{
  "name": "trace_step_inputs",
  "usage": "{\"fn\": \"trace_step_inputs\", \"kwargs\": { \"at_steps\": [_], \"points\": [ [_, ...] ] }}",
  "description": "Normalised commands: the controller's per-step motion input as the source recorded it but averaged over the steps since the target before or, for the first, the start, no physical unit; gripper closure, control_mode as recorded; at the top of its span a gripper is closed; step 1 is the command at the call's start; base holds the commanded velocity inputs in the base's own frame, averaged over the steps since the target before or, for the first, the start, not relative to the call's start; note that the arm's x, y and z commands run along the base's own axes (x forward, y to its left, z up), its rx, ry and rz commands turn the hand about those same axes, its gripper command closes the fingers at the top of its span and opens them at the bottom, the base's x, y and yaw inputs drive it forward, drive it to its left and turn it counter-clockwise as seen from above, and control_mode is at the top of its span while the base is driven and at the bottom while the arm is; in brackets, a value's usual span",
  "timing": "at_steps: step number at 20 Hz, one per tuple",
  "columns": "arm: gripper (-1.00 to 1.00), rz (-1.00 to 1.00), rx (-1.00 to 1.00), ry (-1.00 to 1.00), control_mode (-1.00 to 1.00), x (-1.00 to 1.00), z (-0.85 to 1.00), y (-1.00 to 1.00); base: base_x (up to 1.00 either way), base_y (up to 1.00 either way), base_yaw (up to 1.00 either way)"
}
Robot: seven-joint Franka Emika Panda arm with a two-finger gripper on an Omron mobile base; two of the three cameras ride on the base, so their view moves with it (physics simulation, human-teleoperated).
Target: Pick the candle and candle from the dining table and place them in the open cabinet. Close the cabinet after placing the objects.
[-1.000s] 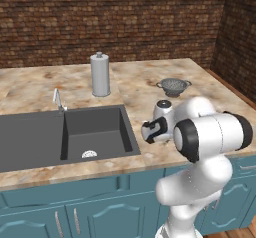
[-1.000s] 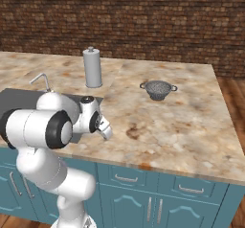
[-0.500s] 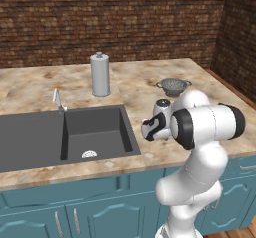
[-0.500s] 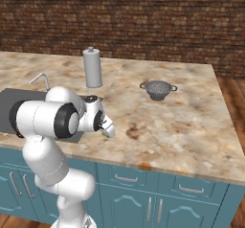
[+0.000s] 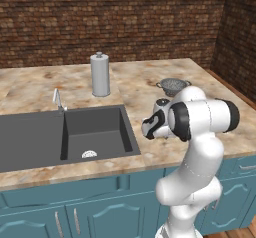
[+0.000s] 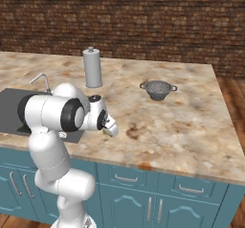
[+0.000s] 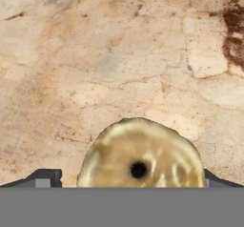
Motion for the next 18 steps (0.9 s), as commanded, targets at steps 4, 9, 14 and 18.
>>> {"fn": "trace_step_inputs", "kwargs": {
  "at_steps": [4,9,14,18],
  "points": [
    [-1.0,0.0,0.0,0.0,-1.0,0.09,-0.26,-0.07,0.0,0.0,0.0],
    [-1.0,0.0,-0.01,0.0,-1.0,0.1,-0.31,-0.04,0.0,0.0,0.0],
    [1.0,-0.01,-0.07,0.0,-1.0,0.07,-0.41,-0.01,0.0,0.0,0.0],
    [1.0,-0.05,-0.11,0.01,-1.0,0.11,-0.33,0.0,0.0,0.0,0.0]
  ]
}}
